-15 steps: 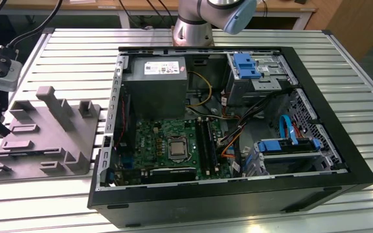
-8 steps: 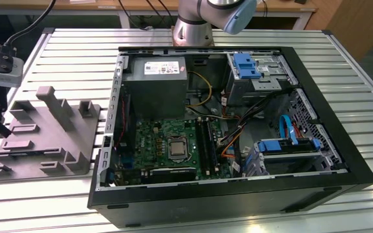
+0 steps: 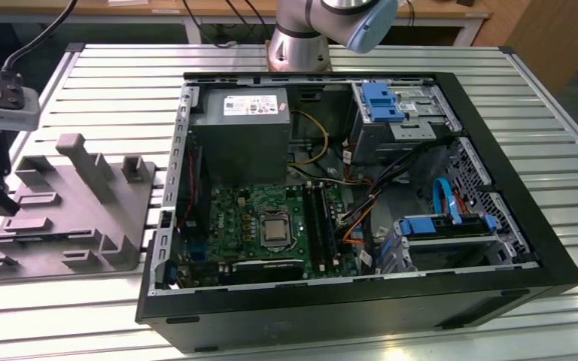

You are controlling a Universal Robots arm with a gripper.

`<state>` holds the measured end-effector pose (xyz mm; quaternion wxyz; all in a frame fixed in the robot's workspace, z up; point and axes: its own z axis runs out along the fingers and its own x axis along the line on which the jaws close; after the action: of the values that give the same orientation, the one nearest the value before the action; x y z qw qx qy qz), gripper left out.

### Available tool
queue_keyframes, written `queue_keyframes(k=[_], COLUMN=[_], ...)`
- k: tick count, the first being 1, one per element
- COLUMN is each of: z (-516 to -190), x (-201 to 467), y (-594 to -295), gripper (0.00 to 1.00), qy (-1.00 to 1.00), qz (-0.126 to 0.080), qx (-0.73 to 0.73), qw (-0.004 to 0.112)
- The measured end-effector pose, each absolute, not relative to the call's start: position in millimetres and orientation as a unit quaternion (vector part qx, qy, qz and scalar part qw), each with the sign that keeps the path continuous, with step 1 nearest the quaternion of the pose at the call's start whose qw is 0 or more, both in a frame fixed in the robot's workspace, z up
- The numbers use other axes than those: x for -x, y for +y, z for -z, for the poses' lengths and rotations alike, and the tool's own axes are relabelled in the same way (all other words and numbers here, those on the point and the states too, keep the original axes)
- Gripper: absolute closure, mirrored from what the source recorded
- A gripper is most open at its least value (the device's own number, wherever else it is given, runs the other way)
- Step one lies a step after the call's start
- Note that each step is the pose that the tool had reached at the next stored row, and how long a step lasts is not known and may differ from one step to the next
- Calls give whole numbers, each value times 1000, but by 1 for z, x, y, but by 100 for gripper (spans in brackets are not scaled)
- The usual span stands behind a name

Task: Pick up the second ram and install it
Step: 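Pick up the second ram and move it above second insertion slot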

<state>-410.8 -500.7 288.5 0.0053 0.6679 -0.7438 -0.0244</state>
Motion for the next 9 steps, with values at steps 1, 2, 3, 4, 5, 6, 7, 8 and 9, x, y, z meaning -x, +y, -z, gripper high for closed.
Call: queue_keyframes(k=[1, 2, 3, 4, 5, 6, 7, 8, 9], z=[-288, -287, -286, -285, -285, -284, -284, -283, -283], x=[411, 411, 411, 411, 411, 411, 411, 411, 411], y=[-501, -501, -501, -501, -501, -501, -501, -501, -501], gripper=[90, 90, 90, 90, 90, 90, 90, 90, 90], qy=[-738, -732, -727, -721, -716, -711, -705, -701, -698], qz=[24, 24, 23, 23, 22, 22, 21, 21, 21], qx=[-674, -680, -686, -692, -698, -703, -709, -713, -716], qw=[5, 5, 5, 4, 4, 4, 4, 4, 3])
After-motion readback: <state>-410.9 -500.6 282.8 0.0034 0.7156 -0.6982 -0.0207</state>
